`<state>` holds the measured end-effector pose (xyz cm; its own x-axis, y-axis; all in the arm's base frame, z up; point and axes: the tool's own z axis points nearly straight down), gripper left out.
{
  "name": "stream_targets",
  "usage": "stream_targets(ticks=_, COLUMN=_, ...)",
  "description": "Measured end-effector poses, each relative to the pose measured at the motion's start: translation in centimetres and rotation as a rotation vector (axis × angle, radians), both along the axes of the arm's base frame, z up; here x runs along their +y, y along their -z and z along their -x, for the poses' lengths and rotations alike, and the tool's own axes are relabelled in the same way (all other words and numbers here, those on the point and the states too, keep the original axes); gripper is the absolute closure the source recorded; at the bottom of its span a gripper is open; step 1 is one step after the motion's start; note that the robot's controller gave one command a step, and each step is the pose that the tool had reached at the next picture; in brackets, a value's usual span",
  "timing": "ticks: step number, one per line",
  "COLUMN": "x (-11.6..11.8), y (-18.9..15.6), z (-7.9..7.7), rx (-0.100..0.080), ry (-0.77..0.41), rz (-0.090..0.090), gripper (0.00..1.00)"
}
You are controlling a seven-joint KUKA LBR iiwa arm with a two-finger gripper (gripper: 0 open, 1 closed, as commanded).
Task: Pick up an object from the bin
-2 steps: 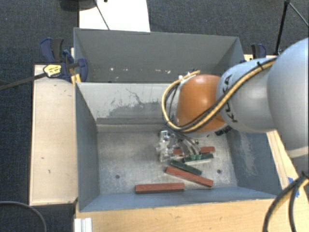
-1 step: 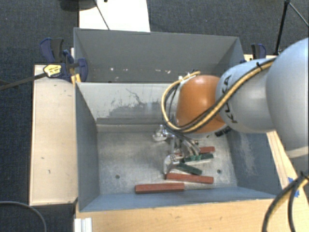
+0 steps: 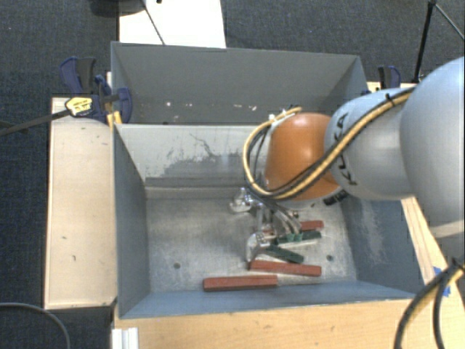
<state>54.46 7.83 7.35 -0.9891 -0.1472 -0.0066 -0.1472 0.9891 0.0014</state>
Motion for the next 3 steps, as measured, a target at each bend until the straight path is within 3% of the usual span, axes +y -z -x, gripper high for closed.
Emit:
stream_targets(ticks=1, x=-2.9, y=-2.7, z=1.8, rx=0.012, ry=-0.083, rz=0.000, gripper=0.00)
stream_targets(ticks=2, x=-8.8, y=-1.3, z=3.6, rx=0.000, ry=-0.193, rz=0.003, gripper=1.00)
stream_targets(ticks=3, x=-8.8, y=-1.3, z=3.6, rx=0.000, ry=-0.192, rz=0.003, gripper=1.00)
